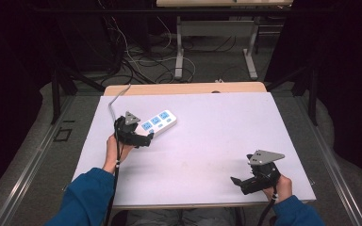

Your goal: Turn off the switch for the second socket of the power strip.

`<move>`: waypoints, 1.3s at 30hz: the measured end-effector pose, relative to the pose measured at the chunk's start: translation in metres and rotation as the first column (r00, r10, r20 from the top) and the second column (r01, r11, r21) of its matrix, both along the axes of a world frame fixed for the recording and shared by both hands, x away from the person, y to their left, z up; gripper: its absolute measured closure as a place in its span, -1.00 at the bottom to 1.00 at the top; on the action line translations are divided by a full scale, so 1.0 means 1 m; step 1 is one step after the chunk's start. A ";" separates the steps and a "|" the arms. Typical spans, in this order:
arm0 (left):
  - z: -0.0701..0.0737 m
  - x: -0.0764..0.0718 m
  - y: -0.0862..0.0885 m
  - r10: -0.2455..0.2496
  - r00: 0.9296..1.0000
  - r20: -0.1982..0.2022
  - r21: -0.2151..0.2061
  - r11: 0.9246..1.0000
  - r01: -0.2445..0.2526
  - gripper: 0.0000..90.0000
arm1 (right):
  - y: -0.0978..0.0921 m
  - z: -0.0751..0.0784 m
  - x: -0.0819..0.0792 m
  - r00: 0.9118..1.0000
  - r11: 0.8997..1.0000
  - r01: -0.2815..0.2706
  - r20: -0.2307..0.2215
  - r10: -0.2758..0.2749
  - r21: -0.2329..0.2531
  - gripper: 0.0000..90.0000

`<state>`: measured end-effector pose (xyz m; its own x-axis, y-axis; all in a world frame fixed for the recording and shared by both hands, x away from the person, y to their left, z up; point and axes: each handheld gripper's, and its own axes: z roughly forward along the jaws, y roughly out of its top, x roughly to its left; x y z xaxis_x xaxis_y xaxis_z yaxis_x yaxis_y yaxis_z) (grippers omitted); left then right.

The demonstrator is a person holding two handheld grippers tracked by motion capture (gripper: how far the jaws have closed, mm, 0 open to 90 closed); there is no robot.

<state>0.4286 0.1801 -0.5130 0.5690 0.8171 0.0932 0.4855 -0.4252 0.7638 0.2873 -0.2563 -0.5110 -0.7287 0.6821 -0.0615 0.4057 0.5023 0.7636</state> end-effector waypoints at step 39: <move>-0.012 0.031 -0.022 -0.006 1.000 -0.011 -0.020 1.000 0.006 0.00 | 0.000 0.000 0.001 1.000 1.000 -0.006 0.001 0.006 0.002 -0.99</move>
